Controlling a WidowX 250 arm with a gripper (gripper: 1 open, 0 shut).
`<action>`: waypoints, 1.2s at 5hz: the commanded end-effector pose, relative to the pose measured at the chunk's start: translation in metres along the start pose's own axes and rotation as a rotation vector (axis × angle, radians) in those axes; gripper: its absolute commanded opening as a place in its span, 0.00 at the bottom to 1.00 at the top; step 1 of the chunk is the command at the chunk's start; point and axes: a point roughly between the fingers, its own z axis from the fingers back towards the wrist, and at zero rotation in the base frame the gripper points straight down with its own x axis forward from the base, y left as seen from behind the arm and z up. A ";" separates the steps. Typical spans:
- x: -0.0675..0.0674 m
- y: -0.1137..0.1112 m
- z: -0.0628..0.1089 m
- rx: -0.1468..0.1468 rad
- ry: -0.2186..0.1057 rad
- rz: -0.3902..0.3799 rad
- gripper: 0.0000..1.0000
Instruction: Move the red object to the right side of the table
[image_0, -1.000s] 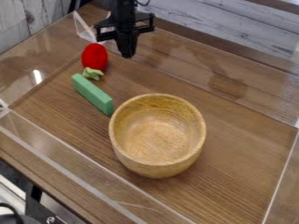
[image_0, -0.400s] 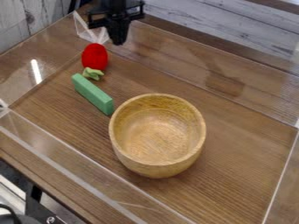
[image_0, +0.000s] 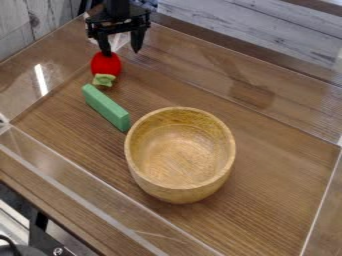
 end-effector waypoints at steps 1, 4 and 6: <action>-0.003 -0.001 0.000 0.007 -0.044 -0.019 1.00; -0.012 0.000 -0.029 0.073 -0.042 -0.074 1.00; -0.012 0.002 -0.032 0.100 -0.024 -0.107 1.00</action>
